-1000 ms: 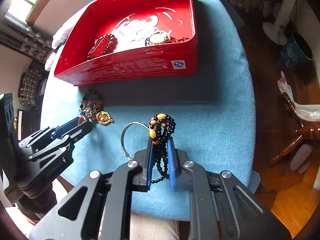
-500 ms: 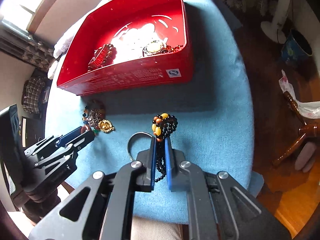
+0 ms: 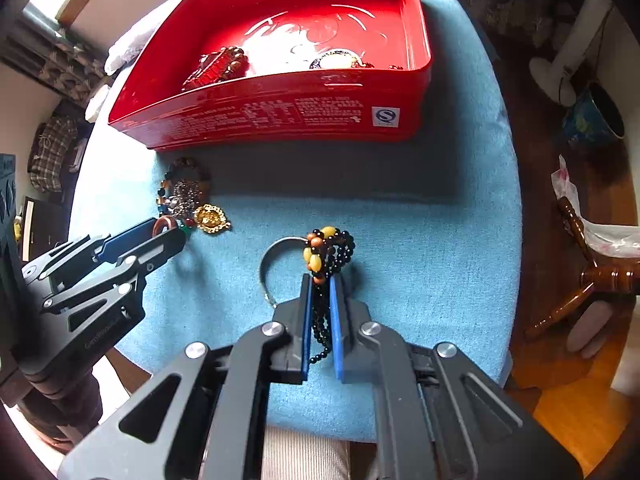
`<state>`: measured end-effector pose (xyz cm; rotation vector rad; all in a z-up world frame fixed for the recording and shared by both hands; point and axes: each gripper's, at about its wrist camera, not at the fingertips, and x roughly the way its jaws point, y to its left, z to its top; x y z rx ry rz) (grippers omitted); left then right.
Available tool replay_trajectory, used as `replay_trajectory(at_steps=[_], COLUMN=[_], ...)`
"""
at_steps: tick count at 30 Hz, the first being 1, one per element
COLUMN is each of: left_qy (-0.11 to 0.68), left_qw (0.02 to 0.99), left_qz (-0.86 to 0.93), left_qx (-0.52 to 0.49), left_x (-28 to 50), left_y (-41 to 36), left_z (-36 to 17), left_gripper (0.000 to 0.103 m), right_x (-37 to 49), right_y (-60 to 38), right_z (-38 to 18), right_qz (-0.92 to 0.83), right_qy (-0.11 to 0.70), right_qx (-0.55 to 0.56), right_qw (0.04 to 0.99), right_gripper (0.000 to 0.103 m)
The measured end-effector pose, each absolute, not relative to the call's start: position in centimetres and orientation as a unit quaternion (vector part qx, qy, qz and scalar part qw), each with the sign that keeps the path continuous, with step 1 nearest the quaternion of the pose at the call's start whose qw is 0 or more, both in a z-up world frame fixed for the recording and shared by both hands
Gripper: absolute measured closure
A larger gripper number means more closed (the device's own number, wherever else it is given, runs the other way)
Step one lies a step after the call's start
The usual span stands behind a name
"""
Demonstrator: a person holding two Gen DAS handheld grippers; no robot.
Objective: Organize jewelry
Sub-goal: 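Lift the black bead necklace with the right tool while the left tool holds the ring, then carry ring and necklace over the red tin and open both tools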
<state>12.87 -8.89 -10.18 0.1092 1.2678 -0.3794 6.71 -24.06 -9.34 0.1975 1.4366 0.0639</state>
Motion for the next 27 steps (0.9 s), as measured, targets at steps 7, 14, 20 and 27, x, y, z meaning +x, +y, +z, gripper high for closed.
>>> replay_trajectory(at_steps=[7,14,20,27], left_qy=[0.573,0.554,0.523,0.500], left_qw=[0.797,0.809,0.830,0.843], left_qz=[-0.183,-0.188,-0.186,-0.194], left_qx=[0.053,0.058,0.051,0.039], left_x=[13.2,14.1,16.6,21.9], left_y=[-8.9,-9.0,-8.9,-9.7], left_z=[-8.6,-6.6,-3.9,-1.8], left_gripper=[0.074,0.074,0.074,0.074], right_x=[7.2,8.8,11.4,15.8], right_y=[-23.5,-23.7,-24.9,-25.7], right_z=[-7.3,-5.0,-2.7,-1.5], right_qz=[0.037,0.040,0.036,0.034], right_qy=[0.642,0.620,0.588,0.568], right_qx=[0.075,0.062,0.061,0.059], right_qw=[0.762,0.781,0.806,0.820], right_gripper=[0.096,0.096,0.096,0.096])
